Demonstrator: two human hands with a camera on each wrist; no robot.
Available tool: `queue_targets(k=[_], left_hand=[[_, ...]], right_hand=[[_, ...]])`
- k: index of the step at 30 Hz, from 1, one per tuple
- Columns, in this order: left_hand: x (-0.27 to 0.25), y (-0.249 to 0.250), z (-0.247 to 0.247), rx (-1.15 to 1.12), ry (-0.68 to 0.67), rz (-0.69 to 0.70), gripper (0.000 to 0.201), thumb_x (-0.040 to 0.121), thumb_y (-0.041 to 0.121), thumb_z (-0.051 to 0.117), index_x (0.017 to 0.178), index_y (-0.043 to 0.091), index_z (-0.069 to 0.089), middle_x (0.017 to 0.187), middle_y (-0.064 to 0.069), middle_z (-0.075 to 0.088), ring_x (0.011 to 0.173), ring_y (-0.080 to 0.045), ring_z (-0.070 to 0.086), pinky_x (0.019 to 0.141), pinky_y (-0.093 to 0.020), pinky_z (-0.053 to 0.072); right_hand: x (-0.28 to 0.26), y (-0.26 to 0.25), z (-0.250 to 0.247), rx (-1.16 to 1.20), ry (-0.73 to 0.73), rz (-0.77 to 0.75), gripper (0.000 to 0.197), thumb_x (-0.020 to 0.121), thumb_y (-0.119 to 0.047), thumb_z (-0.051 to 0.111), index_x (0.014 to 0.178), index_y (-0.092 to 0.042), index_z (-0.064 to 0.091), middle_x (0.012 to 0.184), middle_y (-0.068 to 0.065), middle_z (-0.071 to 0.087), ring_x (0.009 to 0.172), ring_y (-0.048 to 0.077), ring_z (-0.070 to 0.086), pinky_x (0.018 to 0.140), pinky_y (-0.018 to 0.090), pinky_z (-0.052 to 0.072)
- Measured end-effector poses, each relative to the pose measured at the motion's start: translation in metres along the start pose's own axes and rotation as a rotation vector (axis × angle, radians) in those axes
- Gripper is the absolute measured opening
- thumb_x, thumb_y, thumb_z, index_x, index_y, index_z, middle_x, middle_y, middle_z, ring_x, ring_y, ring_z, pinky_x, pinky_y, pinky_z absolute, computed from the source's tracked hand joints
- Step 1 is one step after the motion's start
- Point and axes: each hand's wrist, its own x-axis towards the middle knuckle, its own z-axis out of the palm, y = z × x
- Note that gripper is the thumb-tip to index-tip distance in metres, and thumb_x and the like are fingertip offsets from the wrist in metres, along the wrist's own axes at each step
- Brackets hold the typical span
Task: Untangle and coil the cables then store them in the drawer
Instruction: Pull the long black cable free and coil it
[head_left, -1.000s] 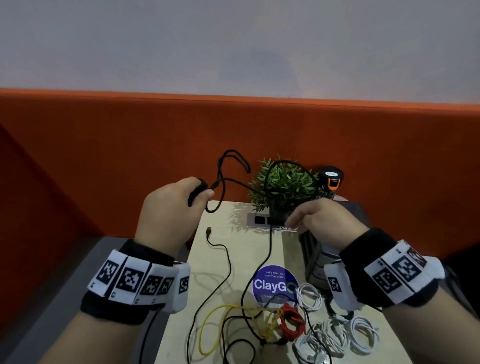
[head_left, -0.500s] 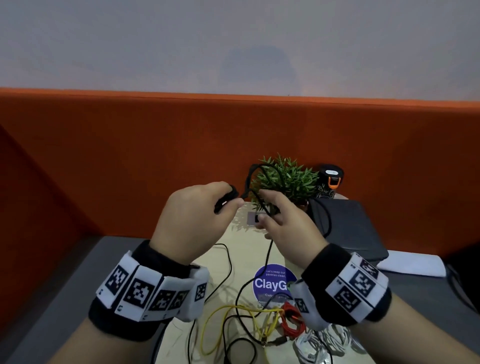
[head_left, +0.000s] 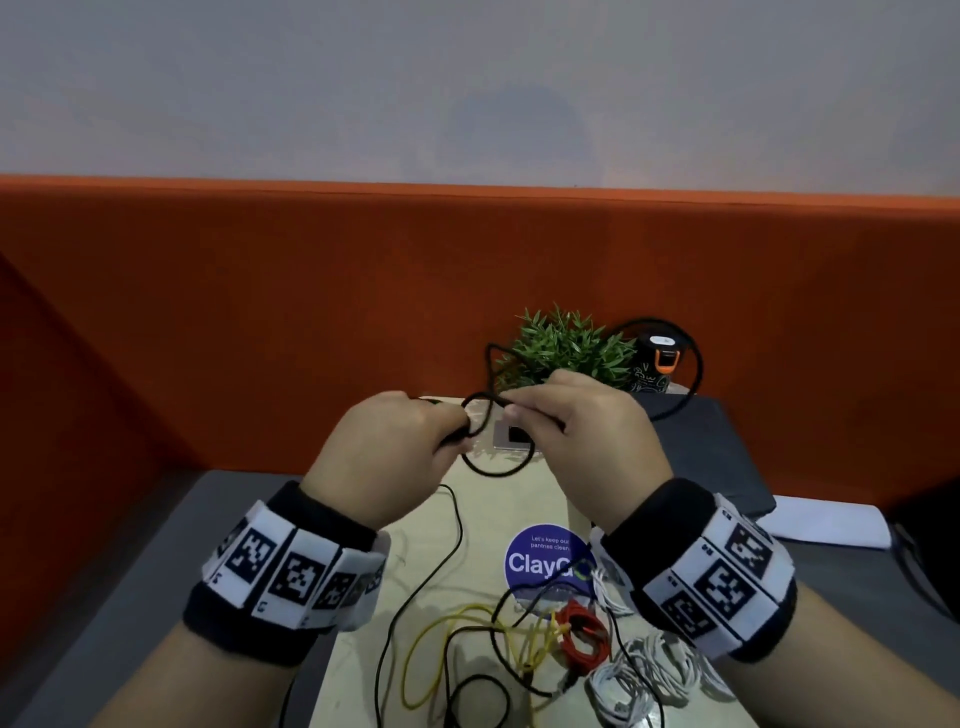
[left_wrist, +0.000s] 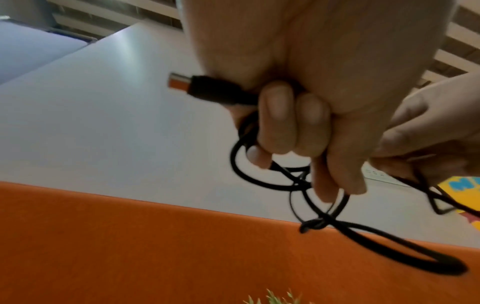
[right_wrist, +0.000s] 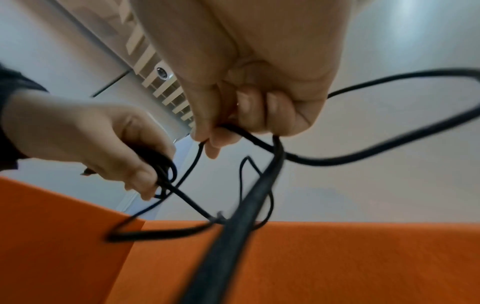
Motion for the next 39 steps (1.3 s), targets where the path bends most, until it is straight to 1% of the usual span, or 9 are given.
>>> queue_targets(k=[4, 10, 15, 20, 26, 30, 32, 35, 39], left_hand=[[0.000, 0.014, 0.002, -0.117, -0.063, 0.157, 0.019, 0.080, 0.037, 0.055, 0.069, 0.022, 0.060, 0.055, 0.006, 0.058, 0.052, -0.021, 0.053, 0.048, -0.023, 0.033], [-0.010, 0.020, -0.017, -0.332, -0.018, 0.267, 0.023, 0.085, 0.040, 0.053, 0.076, 0.021, 0.064, 0.060, 0.012, 0.056, 0.060, -0.008, 0.048, 0.052, -0.017, 0.034], [-0.014, 0.012, -0.040, -0.413, 0.212, 0.139, 0.028, 0.085, 0.039, 0.057, 0.077, 0.014, 0.068, 0.063, 0.012, 0.054, 0.060, -0.006, 0.046, 0.053, -0.017, 0.034], [-0.020, 0.005, -0.055, -0.411, 0.348, 0.033, 0.027, 0.084, 0.042, 0.057, 0.083, 0.018, 0.069, 0.068, 0.006, 0.063, 0.063, -0.006, 0.053, 0.054, -0.027, 0.043], [-0.022, -0.014, -0.074, -0.385, 0.678, -0.222, 0.011, 0.090, 0.038, 0.062, 0.093, 0.028, 0.064, 0.074, 0.035, 0.057, 0.066, 0.007, 0.054, 0.055, -0.009, 0.037], [-0.018, -0.022, -0.072, -0.442, 0.973, -0.427, 0.006, 0.090, 0.051, 0.058, 0.084, 0.051, 0.056, 0.073, 0.025, 0.057, 0.066, -0.002, 0.055, 0.061, -0.024, 0.046], [-0.014, -0.022, -0.071, -0.475, 1.055, -0.459, 0.005, 0.089, 0.052, 0.058, 0.084, 0.051, 0.057, 0.076, 0.016, 0.057, 0.069, -0.018, 0.059, 0.065, -0.039, 0.049], [-0.005, -0.008, -0.070, -0.517, 0.966, -0.377, 0.009, 0.091, 0.036, 0.062, 0.084, 0.031, 0.059, 0.066, 0.007, 0.054, 0.060, -0.004, 0.049, 0.057, -0.021, 0.040], [0.007, 0.010, -0.054, -0.511, 0.765, -0.344, 0.016, 0.089, 0.027, 0.064, 0.076, 0.023, 0.057, 0.055, 0.007, 0.044, 0.052, -0.001, 0.041, 0.049, -0.012, 0.028]], right_hand=[[0.009, 0.000, -0.001, -0.072, 0.077, -0.051, 0.022, 0.085, -0.032, 0.060, 0.093, -0.018, 0.076, 0.075, -0.004, 0.062, 0.072, 0.019, 0.062, 0.062, 0.034, 0.052], [0.029, 0.026, -0.014, -0.181, 0.023, 0.095, 0.016, 0.090, -0.034, 0.062, 0.095, -0.026, 0.075, 0.081, -0.012, 0.057, 0.078, 0.010, 0.057, 0.068, 0.025, 0.044], [0.031, 0.052, -0.017, -0.116, -0.146, 0.297, 0.017, 0.091, -0.034, 0.061, 0.096, -0.026, 0.074, 0.100, -0.006, 0.070, 0.092, 0.013, 0.061, 0.079, 0.027, 0.048], [0.021, 0.062, -0.004, -0.204, -0.182, 0.363, 0.020, 0.095, -0.033, 0.054, 0.097, -0.025, 0.072, 0.091, -0.003, 0.070, 0.087, 0.018, 0.062, 0.071, 0.030, 0.051], [0.014, 0.086, -0.001, -0.285, -0.205, 0.497, 0.020, 0.097, -0.029, 0.050, 0.094, -0.023, 0.069, 0.074, -0.003, 0.062, 0.072, 0.019, 0.058, 0.058, 0.027, 0.040], [0.011, 0.089, 0.006, -0.275, -0.251, 0.500, 0.018, 0.099, -0.028, 0.047, 0.093, -0.022, 0.063, 0.078, 0.001, 0.062, 0.074, 0.022, 0.057, 0.061, 0.030, 0.046], [0.009, 0.093, 0.008, -0.255, -0.292, 0.519, 0.018, 0.099, -0.029, 0.047, 0.091, -0.023, 0.062, 0.082, 0.002, 0.064, 0.076, 0.022, 0.058, 0.067, 0.033, 0.049], [0.003, 0.092, 0.012, -0.243, -0.351, 0.506, 0.016, 0.097, -0.031, 0.049, 0.085, -0.031, 0.060, 0.091, -0.001, 0.061, 0.087, 0.023, 0.058, 0.084, 0.039, 0.047], [0.000, 0.063, 0.020, -0.092, -0.363, 0.374, 0.023, 0.097, -0.027, 0.049, 0.111, -0.033, 0.066, 0.110, -0.008, 0.058, 0.109, 0.016, 0.052, 0.099, 0.042, 0.038]])
